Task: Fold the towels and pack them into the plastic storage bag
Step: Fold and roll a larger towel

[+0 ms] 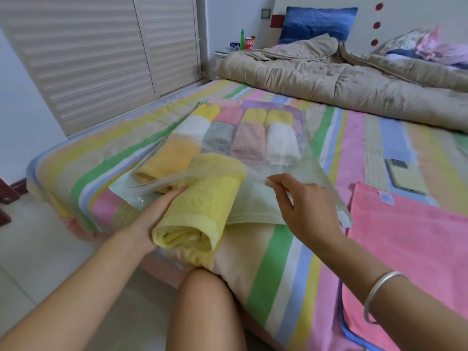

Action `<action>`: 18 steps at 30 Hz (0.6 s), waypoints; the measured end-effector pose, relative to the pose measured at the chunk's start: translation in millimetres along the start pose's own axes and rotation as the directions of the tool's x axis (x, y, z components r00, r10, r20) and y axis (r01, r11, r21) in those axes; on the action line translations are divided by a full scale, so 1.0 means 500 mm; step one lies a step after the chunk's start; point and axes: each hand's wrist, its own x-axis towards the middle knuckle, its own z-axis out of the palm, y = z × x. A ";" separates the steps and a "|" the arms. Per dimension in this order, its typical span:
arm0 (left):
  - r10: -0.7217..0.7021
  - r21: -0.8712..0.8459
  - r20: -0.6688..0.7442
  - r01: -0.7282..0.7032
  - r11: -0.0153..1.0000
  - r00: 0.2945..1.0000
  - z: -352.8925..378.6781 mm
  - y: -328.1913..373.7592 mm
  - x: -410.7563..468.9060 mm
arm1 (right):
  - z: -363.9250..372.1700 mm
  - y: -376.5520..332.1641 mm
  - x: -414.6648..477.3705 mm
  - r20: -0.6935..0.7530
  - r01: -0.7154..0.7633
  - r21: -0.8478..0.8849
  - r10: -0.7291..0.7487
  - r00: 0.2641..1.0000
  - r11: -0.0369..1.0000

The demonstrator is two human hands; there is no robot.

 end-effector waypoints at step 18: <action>0.493 0.995 0.078 -0.039 -0.090 0.867 0.157 0.025 0.189 | 0.014 0.027 -0.015 0.096 0.039 0.080 -0.047 0.994 0.996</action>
